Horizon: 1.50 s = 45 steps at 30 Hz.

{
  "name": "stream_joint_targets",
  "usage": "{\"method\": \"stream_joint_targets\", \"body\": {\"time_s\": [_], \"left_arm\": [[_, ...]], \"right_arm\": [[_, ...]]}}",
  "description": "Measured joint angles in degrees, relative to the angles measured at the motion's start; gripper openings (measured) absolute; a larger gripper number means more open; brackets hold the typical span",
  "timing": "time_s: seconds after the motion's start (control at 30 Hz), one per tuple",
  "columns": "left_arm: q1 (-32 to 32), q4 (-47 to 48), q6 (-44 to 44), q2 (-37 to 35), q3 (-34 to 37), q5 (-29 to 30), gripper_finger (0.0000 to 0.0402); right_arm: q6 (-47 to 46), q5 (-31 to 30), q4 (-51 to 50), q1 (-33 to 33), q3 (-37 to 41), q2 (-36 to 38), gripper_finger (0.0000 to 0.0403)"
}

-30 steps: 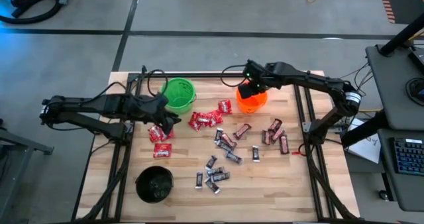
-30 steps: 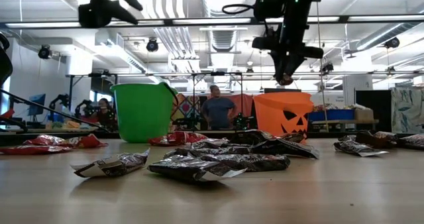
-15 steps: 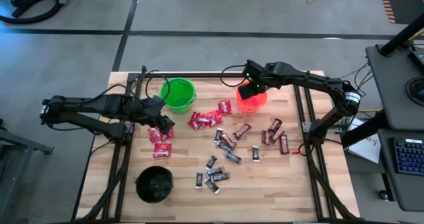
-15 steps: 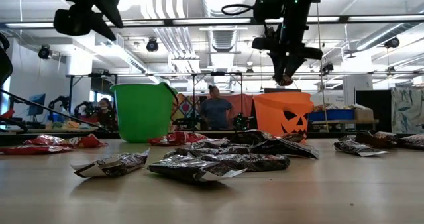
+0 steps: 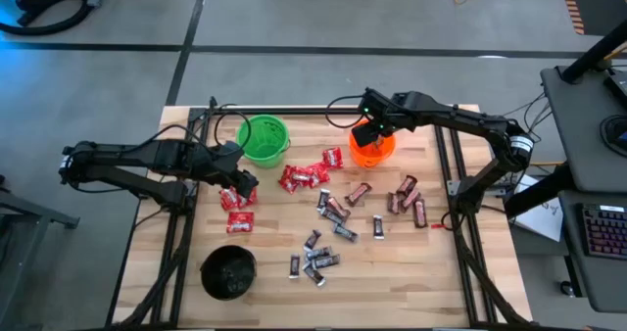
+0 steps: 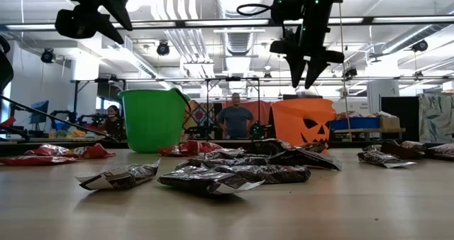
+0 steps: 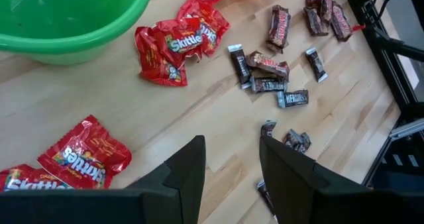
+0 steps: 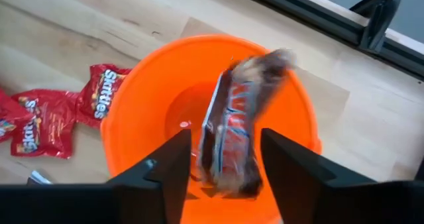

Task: Sort candy
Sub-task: Put the brown chocolate into the orange bucket, then put the red candy into the black bucket

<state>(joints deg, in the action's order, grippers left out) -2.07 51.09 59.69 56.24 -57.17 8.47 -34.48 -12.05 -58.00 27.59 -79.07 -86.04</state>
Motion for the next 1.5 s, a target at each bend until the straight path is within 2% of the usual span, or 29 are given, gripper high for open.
{"method": "stream_joint_targets", "body": {"time_s": [0.23,0.33,0.6,0.9,1.0,1.2,1.4,1.5], "left_arm": [[0.0,0.0,1.9,0.9,0.0,0.0,0.0127],[0.0,0.0,2.8,1.6,0.0,-0.3,0.0127],[0.0,0.2,4.5,4.0,0.0,-3.6,0.0127],[0.0,0.4,7.4,6.8,0.0,-6.0,0.0127],[0.0,0.5,7.5,7.9,0.0,-6.5,0.0127],[0.0,0.6,8.9,10.9,0.0,-6.6,0.0127],[-0.1,10.4,14.8,15.3,0.0,-6.6,0.0129],[-0.3,9.4,12.5,16.8,0.3,-6.6,0.0141]], "right_arm": [[0.8,0.5,0.0,-0.1,0.0,0.5,0.0247],[1.7,2.8,0.0,-0.1,-0.2,1.6,0.0259],[3.5,7.9,0.0,-0.9,-0.3,6.6,0.0260],[4.7,8.7,-0.1,-3.5,-0.3,14.0,0.0267],[4.7,12.0,-0.1,-4.2,-0.3,16.0,0.0268],[2.3,22.2,-0.3,-7.7,-0.4,18.6,0.0262],[-0.9,22.6,-0.2,-12.3,-0.4,19.3,0.0259],[-2.2,22.6,0.0,-13.7,-0.4,19.0,0.0261]]}}
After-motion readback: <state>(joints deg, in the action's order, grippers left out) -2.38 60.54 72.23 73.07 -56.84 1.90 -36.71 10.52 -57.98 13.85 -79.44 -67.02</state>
